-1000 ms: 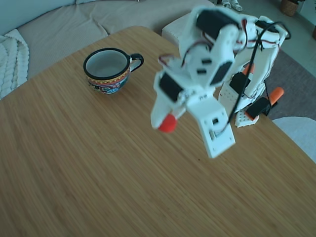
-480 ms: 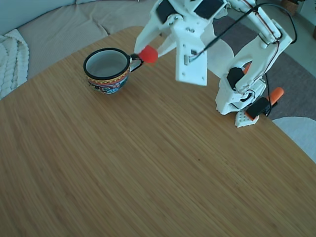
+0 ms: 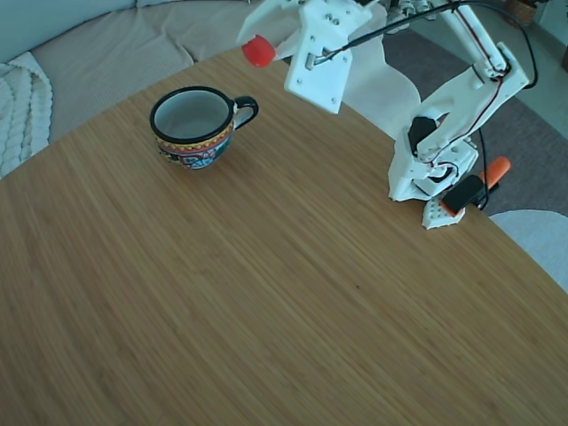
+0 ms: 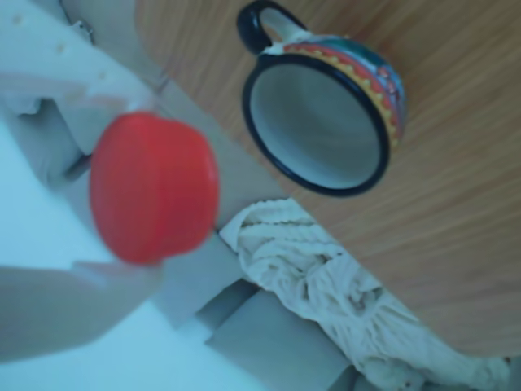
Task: Grasp a red cap and put it in the cup.
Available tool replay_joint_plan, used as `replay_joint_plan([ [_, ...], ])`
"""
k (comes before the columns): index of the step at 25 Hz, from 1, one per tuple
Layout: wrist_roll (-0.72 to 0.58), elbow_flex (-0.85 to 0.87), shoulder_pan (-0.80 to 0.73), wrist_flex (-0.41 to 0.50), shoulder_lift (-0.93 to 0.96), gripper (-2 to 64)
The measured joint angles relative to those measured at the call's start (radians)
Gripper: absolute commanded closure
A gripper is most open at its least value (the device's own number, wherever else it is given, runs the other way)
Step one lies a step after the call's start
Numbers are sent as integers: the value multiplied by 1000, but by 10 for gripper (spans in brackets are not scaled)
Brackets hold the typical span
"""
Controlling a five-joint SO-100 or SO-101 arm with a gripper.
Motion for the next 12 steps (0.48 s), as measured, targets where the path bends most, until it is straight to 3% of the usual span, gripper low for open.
replay_joint_plan([
  [12,3,-192,2,-18,-259,546],
])
